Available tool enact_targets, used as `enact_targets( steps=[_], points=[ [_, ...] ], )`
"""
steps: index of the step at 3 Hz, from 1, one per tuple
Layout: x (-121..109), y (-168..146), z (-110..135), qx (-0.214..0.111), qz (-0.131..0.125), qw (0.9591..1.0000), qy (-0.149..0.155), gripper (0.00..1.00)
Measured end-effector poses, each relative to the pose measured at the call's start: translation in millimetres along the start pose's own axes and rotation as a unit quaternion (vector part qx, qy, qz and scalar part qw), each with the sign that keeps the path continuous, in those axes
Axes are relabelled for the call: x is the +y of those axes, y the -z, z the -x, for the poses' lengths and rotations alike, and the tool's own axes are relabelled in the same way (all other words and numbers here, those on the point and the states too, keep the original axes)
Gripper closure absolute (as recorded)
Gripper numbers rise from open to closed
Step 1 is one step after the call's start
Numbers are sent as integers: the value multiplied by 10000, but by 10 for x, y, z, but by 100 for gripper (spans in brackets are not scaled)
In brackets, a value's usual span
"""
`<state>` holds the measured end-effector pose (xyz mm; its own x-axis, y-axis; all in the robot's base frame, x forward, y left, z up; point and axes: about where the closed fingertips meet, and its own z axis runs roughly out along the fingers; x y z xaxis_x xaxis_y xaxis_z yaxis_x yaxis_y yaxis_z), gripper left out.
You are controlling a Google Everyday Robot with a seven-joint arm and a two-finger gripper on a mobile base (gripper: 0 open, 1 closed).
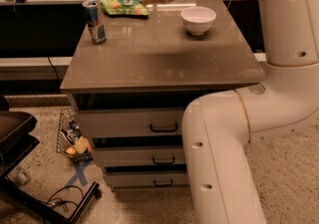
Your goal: Pick brown chip bag from white bowl and place on counter
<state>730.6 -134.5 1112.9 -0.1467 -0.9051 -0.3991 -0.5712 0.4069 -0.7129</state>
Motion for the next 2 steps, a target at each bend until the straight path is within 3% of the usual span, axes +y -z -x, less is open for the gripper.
enact_targets(
  steps=[1, 2],
  points=[
    [449, -434, -254, 271, 113, 9989, -373, 100],
    [833, -596, -415, 448, 10, 9973, -575, 100]
  ],
)
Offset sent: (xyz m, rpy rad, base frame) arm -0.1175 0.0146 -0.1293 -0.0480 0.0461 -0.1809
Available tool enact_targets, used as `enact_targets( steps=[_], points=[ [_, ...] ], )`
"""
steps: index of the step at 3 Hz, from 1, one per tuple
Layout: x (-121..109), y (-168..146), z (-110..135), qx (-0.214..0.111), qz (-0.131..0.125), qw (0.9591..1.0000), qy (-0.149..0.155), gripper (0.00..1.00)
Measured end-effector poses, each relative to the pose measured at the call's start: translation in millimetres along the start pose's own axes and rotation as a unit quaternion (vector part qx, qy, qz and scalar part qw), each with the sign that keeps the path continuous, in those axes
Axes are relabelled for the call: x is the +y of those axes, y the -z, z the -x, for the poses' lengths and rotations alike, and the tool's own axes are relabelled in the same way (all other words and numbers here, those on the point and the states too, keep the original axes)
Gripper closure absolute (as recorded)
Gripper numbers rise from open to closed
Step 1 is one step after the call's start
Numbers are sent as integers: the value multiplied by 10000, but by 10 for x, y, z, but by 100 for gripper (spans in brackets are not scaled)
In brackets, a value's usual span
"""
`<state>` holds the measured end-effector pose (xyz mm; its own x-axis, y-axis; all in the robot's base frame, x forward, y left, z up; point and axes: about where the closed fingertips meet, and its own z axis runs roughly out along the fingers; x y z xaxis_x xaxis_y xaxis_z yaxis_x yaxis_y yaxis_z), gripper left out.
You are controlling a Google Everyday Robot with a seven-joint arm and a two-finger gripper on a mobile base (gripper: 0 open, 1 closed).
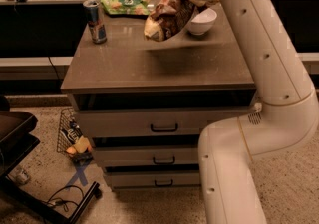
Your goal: Pick brown chip bag from white bowl and place on counter
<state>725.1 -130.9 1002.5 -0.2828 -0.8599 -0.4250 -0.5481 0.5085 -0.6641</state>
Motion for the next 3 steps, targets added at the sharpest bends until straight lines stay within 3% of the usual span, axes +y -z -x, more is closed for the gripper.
enact_targets(
  steps=[1, 2, 3],
  points=[
    [323, 273, 96, -237, -224, 9995, 28, 100],
    [368, 528, 339, -703, -484, 9962, 178, 82],
    [345, 499, 405, -821, -522, 9951, 176, 59]
  ],
)
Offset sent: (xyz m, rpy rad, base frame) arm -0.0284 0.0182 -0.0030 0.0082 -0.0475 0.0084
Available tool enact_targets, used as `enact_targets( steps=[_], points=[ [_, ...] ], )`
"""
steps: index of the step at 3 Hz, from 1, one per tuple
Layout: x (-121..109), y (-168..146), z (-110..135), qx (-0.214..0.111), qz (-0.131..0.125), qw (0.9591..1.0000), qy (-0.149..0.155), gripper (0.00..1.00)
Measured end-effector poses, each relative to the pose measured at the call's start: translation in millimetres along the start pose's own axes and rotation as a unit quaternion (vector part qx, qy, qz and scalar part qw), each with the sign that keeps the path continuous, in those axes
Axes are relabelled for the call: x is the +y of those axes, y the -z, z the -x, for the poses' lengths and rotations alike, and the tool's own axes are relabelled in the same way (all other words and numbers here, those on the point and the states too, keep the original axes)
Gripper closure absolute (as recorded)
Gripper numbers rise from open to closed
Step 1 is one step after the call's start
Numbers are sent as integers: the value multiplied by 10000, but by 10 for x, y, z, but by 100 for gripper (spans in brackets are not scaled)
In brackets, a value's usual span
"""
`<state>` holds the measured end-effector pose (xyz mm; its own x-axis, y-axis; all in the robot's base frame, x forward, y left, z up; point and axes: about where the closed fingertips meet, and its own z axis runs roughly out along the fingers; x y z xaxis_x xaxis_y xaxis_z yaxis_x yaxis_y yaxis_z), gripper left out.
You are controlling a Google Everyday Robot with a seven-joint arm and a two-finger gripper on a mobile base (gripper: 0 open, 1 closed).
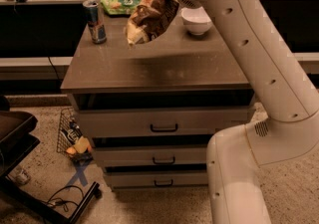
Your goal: Pick brown chip bag from white bowl and place on counter
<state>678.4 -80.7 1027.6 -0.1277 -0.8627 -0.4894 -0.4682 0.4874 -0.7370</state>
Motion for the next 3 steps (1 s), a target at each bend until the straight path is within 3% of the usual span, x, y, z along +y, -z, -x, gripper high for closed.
enact_targets(
  steps=[2, 3],
  points=[
    [-13, -62, 75, -144, -41, 9999, -5, 12],
    [-13, -91, 102, -193, -50, 9998, -7, 0]
  ],
)
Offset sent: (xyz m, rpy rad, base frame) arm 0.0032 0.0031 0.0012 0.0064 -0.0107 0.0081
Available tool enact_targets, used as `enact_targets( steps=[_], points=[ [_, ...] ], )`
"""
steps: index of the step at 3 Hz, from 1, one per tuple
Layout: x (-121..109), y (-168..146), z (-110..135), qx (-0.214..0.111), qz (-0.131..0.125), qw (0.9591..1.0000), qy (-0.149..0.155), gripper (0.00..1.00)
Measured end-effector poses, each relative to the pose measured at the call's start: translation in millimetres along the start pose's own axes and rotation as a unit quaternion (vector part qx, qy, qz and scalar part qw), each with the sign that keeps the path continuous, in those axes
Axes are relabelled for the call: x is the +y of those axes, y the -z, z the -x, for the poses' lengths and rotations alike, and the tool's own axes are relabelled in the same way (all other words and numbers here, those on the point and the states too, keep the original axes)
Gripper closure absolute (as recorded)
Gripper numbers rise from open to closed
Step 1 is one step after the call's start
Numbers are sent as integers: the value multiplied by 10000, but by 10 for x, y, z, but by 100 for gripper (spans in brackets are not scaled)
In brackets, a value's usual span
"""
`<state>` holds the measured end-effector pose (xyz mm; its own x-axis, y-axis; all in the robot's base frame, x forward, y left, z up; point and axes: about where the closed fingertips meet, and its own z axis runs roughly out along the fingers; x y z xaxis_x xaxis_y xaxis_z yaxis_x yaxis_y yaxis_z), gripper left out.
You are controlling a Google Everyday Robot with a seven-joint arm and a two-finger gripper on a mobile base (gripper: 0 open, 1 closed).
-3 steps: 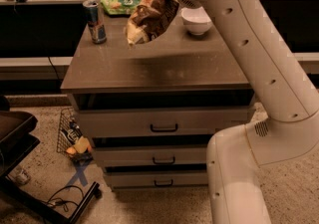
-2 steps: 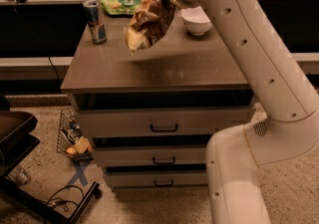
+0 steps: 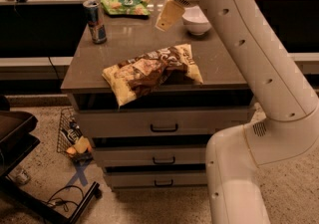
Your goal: Pick brown chip bag from white bowl and place on counter
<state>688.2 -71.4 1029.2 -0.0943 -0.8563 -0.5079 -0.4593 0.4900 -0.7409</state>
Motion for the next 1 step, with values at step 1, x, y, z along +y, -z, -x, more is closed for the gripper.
enact_targets(
  steps=[1],
  points=[
    [0, 0, 0, 0, 0, 10000, 0, 0]
  ],
)
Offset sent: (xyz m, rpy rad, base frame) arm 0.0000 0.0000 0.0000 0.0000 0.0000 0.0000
